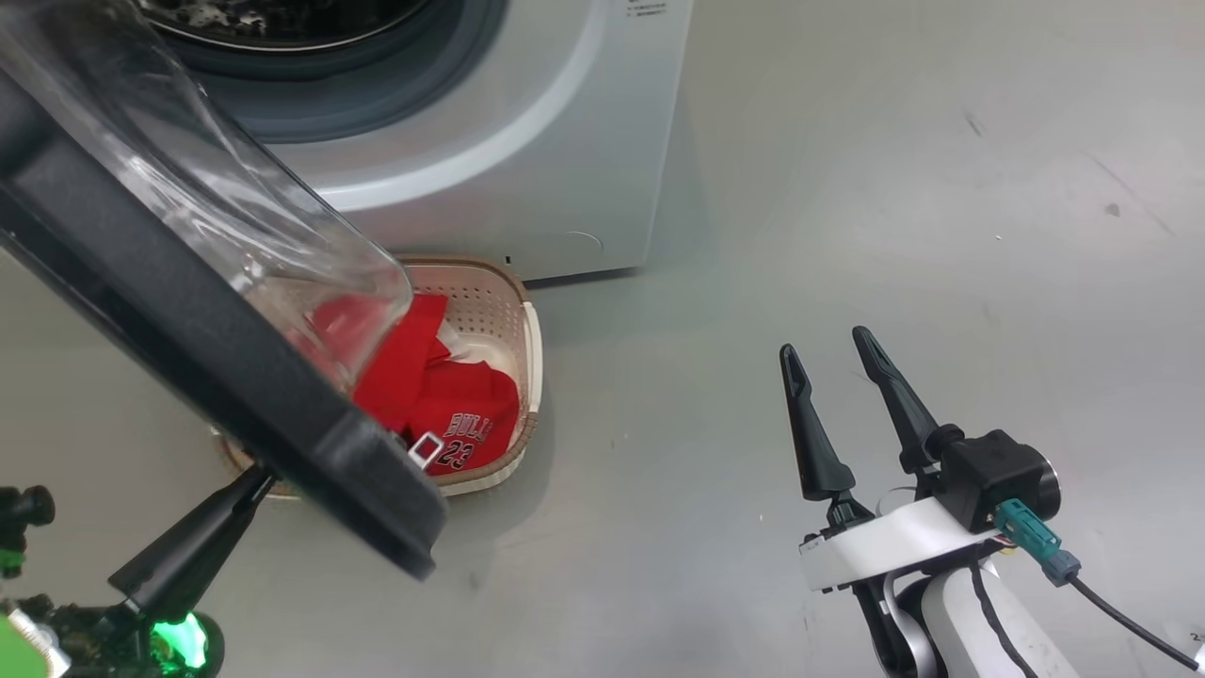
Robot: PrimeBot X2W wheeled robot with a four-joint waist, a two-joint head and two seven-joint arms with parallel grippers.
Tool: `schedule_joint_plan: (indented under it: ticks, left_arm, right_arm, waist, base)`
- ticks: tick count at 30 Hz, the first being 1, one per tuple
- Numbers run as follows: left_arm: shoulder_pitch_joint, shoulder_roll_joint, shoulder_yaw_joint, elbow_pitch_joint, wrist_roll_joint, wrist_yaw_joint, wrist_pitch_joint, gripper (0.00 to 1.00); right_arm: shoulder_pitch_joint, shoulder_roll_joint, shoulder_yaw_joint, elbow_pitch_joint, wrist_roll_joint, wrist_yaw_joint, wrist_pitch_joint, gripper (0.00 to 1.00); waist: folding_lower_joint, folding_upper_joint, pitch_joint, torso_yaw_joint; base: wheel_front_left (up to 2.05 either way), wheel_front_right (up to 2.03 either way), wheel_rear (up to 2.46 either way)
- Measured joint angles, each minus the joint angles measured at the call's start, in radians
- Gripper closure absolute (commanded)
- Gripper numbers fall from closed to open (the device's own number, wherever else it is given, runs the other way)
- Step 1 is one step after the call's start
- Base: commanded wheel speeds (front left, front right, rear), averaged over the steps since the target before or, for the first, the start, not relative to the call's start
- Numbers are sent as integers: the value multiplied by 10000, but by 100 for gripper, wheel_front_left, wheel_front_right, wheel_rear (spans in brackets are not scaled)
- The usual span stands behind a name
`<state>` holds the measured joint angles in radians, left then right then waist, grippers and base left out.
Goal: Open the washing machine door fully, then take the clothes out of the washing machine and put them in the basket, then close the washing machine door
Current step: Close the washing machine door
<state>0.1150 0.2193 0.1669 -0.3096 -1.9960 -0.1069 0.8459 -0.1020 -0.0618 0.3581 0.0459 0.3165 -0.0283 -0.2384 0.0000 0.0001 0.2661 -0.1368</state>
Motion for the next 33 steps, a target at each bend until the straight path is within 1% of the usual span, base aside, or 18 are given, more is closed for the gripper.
schedule_joint_plan:
  ticks: [3, 12, 15, 17, 21, 22, 27, 31, 33]
  left_arm:
    - [-262, -104, -144, -65, 245, 102, -115, 100]
    - [-1232, -201, -430, -171, 493, 332, -483, 100]
    - [-1673, -280, -485, -155, 533, 497, -658, 100]
    - [-1997, -288, -562, -115, 744, 589, -771, 100]
    - [-2705, -276, -681, 17, 1032, 780, -907, 100]
    - [-2705, -276, -681, 17, 1032, 780, -907, 100]
    - [-3687, -267, -702, 320, 1193, 932, -1225, 100]
    - [-4595, -263, -660, 671, 1636, 1035, -1544, 100]
    - [-4997, -261, -686, 869, 1687, 1204, -1657, 100]
  right_arm:
    - [-121, 12, 81, 10, 23, 6, -50, 0]
    - [-389, 50, 167, 10, 198, 6, -61, 0]
    - [-473, 54, 228, 23, 293, 6, -63, 0]
    - [-592, 59, 247, 17, 362, 6, -90, 0]
    - [-803, 67, 313, 19, 454, 6, -90, 0]
    - [-803, 67, 313, 19, 454, 6, -90, 0]
    - [-1053, 82, 359, 13, 533, 6, -92, 0]
    - [-1305, 88, 416, -132, 817, -6, -94, 0]
    - [-1388, 90, 420, -226, 953, -10, -100, 0]
  waist:
    - [0, 0, 103, -227]
    - [0, 0, 566, -853]
    - [0, 0, 758, -1036]
    - [0, 0, 897, -1151]
    - [0, 0, 1164, -1386]
    - [0, 0, 1164, -1386]
    - [0, 0, 1468, -1699]
    - [0, 0, 1671, -1947]
    - [0, 0, 1759, -2063]
  base:
    - [0, 0, 0]
    - [0, 0, 0]
    - [0, 0, 0]
    - [0, 0, 0]
    - [0, 0, 0]
    - [0, 0, 0]
    - [0, 0, 0]
    - [0, 0, 0]
    - [0, 0, 0]
